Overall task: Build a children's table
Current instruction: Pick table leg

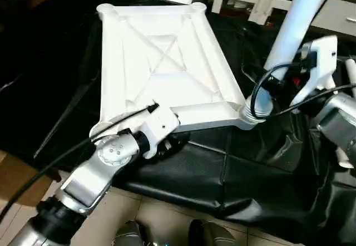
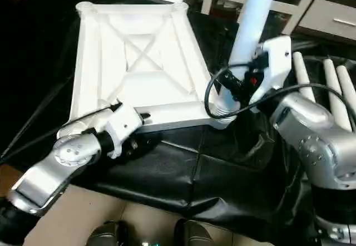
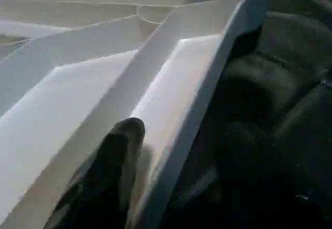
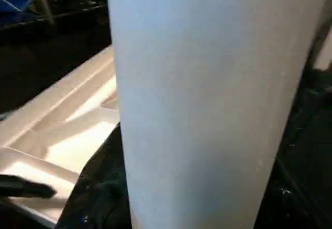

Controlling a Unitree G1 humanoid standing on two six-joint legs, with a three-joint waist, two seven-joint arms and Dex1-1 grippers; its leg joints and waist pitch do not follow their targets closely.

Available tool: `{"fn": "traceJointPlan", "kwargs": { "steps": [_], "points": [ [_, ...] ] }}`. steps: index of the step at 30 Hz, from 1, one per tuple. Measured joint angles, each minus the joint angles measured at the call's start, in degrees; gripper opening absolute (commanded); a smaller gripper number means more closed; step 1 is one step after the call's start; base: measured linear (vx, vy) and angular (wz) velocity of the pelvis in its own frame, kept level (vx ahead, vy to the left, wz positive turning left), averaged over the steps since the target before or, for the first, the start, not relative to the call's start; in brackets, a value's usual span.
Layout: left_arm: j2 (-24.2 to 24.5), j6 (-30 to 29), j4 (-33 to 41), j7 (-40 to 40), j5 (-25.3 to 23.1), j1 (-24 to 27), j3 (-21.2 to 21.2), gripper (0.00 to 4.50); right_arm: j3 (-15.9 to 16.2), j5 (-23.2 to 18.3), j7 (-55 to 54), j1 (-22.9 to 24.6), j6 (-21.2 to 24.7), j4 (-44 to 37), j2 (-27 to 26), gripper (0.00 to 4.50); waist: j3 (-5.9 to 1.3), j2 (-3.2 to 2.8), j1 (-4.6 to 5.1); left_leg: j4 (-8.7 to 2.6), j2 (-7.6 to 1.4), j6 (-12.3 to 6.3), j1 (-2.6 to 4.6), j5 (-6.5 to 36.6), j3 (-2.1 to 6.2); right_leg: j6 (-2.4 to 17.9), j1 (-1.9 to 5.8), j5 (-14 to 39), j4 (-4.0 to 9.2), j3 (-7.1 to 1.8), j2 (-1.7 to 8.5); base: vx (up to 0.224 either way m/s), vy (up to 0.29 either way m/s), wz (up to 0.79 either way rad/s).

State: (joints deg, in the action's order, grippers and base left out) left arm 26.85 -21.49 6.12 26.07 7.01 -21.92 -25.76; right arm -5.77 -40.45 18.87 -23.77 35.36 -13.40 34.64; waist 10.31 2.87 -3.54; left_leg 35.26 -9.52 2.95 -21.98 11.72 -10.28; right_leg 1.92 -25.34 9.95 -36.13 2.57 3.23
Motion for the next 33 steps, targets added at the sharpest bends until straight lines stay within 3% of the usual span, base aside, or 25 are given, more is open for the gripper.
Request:
{"fn": "traceJointPlan", "kwargs": {
  "steps": [3, 6, 10, 13, 16, 20, 22, 25, 28, 31, 33],
  "points": [
    [-2.8, 2.0, -1.7, -0.8, 0.2, -1.2, 0.7, 2.51, 0.0, 2.4, -0.8, 1.5, -4.0, -0.1, -0.6, 1.83, -0.46, -0.8, 0.01, 0.05, 0.01, -0.17, 0.03, -0.1, 0.0, 0.0, 0.07, 0.0, 0.01, -0.02, 0.0, 0.0, 0.0, 0.0],
    [-7.3, 1.7, -2.8, -6.8, 2.3, 0.1, 6.7, 2.51, 0.6, 5.1, -3.7, 3.1, -5.8, -2.2, -2.7, 1.83, -0.74, -1.27, 0.62, 0.05, -0.03, -0.17, -0.02, -0.1, -0.01, 0.0, 0.17, 0.0, -0.04, -0.02, -0.04, 0.0, 0.0, 0.0],
    [-10.0, 1.7, -2.5, -17.0, 2.7, 4.0, 16.1, 2.51, 3.3, 9.3, -4.8, 6.5, -7.3, -4.6, -5.2, 1.83, -0.88, -1.11, 1.75, 0.03, -0.21, -0.1, 0.06, -0.1, 0.01, 0.0, 0.24, 0.0, -0.03, 0.02, -0.21, 0.0, 0.0, 0.0],
    [-11.7, 1.6, 0.4, -21.8, 2.0, 6.8, 20.6, 2.51, 4.0, 11.6, -6.0, 7.1, -7.9, -4.5, -5.2, 1.83, -0.85, -0.95, 1.69, 0.13, -0.21, -0.14, 0.06, -0.1, 0.0, -0.1, 0.17, -0.1, 0.05, 0.01, -0.19, 0.0, 0.0, 0.0],
    [-15.6, 1.8, 6.6, -27.7, -0.1, 11.3, 23.6, 2.51, 3.1, 15.5, -7.9, 7.9, -11.5, -4.2, -4.9, 1.83, -0.88, -0.9, 1.5, 0.2, -0.18, -0.33, -0.1, -0.1, 0.0, -0.1, 0.25, -0.1, 0.35, -0.03, -0.17, 0.0, 0.0, 0.0],
    [-16.6, 1.8, 10.2, -31.0, -2.9, 15.3, 23.4, 2.51, 1.4, 17.3, -9.1, 8.4, -13.1, -4.1, -5.5, 1.83, -0.87, -0.79, 1.59, 0.2, -0.18, -0.45, -0.15, -0.1, -0.07, -0.2, 0.33, -0.2, 0.48, -0.08, -0.16, 0.0, 0.0, 0.0],
    [-16.6, 1.7, 10.6, -31.5, -3.4, 15.5, 23.0, 2.51, 1.4, 17.8, -9.1, 8.4, -13.2, -4.1, -6.0, 1.83, -0.85, -0.66, 1.66, 0.2, -0.19, -0.45, -0.13, -0.1, -0.07, -0.3, 0.32, -0.2, 0.48, -0.08, -0.16, 0.0, 0.0, 0.0],
    [-18.2, 1.7, 11.1, -33.0, -4.6, 15.1, 22.1, 2.51, 1.7, 17.6, -7.6, 8.5, -14.7, -4.0, -7.7, 1.83, -0.88, 0.09, 1.7, 0.2, -0.23, -0.44, -0.1, -0.1, -0.06, -0.5, 0.31, -0.2, 0.44, -0.04, -0.16, 0.0, 0.0, 0.0],
    [-19.6, 1.7, 10.8, -33.5, -6.6, 13.9, 19.9, 2.51, 1.9, 17.4, -6.1, 9.0, -17.6, -2.2, -9.7, 1.83, -0.92, 0.15, 1.71, 0.23, -0.21, -0.46, -0.18, -0.1, -0.06, -0.6, 0.35, -0.3, 0.65, -0.06, -0.16, 0.0, 0.0, 0.0],
    [-19.7, 1.6, 10.7, -33.0, -7.4, 12.4, 18.5, 2.51, 2.3, 17.4, -5.5, 10.2, -17.6, -1.6, -10.0, 1.83, -0.98, -0.17, 1.62, 0.23, -0.4, -0.46, -0.33, -0.1, 0.19, -0.4, 0.5, -0.6, 1.13, 0.19, -0.4, 0.0, 0.0, 0.0],
    [-19.6, 1.4, 10.0, -32.4, -7.3, 11.7, 18.1, 2.51, 2.3, 16.5, -4.9, 10.3, -17.3, -1.7, -10.7, 1.83, -1.48, -1.16, 2.12, 0.31, -1.05, -0.53, -0.41, -0.1, 0.58, 0.2, 0.8, -0.6, 1.33, 1.16, -0.6, 0.0, 0.0, 0.0]
  ]
}}
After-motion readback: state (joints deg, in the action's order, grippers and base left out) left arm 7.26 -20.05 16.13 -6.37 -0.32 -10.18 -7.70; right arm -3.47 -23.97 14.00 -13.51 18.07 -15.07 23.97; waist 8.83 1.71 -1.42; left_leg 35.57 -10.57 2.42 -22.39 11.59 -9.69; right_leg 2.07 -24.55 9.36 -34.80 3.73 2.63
